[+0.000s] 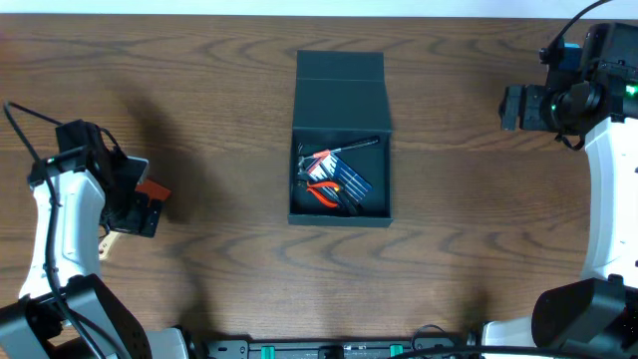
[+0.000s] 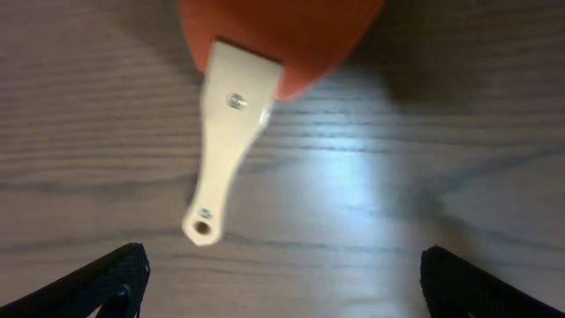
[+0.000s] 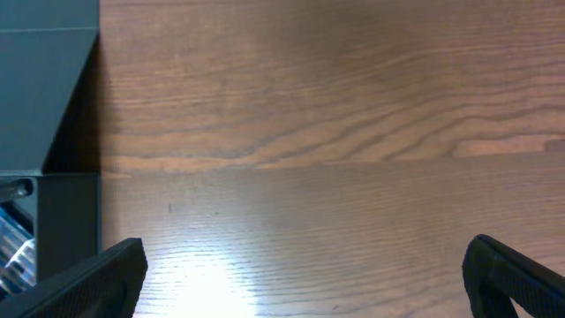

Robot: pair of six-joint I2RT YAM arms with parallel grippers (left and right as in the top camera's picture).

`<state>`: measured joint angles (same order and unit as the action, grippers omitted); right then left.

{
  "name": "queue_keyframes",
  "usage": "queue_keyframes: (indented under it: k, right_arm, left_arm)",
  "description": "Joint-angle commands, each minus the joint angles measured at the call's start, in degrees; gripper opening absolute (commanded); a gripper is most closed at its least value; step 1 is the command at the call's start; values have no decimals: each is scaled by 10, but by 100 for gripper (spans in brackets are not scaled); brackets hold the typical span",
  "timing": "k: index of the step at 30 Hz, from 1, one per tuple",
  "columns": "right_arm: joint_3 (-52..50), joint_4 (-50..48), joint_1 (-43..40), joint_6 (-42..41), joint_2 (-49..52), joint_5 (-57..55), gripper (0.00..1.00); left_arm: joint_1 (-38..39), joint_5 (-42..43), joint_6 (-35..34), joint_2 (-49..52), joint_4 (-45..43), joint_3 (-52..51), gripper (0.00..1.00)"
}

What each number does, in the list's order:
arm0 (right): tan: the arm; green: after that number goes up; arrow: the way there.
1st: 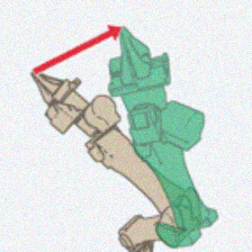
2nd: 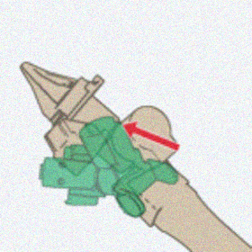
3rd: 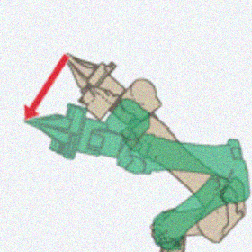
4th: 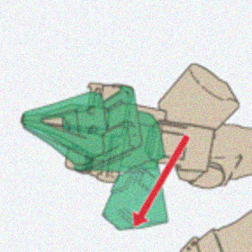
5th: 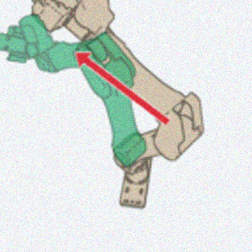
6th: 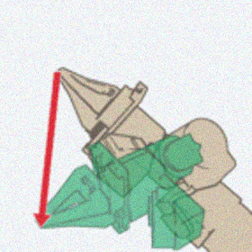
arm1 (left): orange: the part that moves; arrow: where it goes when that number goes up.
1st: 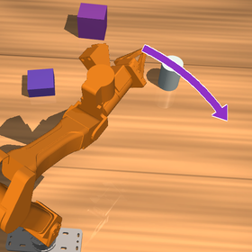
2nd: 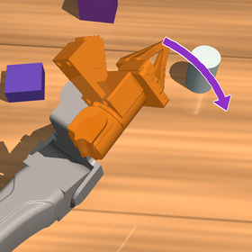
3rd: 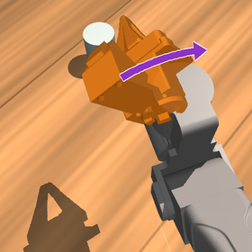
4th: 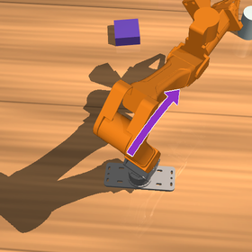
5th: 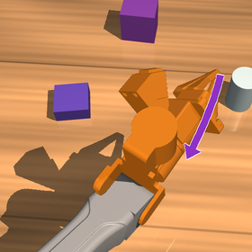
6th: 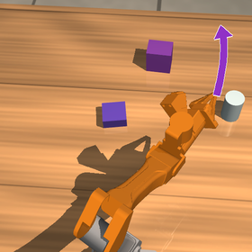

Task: Pack container
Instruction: 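Move left gripper left to the orange scraper's cream handle, then lower left gripper and close on the scraper handle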

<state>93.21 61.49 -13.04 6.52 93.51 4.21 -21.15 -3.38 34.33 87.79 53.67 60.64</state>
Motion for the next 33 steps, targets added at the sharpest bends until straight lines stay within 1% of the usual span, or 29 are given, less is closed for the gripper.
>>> queue_keyframes:
  k: [1,5,7,9,11,20,29,33]
  right_arm:
    - [0,0,-5,9,3,-14,99]
    - [0,-2,-5,8,3,-14,99]
    - [0,-1,-5,8,3,-14,99]
    - [0,-2,-5,8,3,-14,99]
    - [0,-2,-5,8,3,-14,99]
    - [0,-2,-5,8,3,-14,99]
    - [0,-2,-5,8,3,-14,99]
    - [0,-1,-5,8,3,-14,99]
  left_arm:
    - [-30,5,34,11,-14,-3,96]
    - [-65,28,62,25,-35,-3,97]
    - [-77,30,64,35,-46,-3,97]
    - [-84,29,81,48,-49,-3,97]
    - [-88,29,90,61,-52,-3,96]
    - [-92,28,92,119,-71,-3,96]
    - [-92,38,111,146,-79,-3,94]
    - [-92,45,127,151,-84,-3,95]
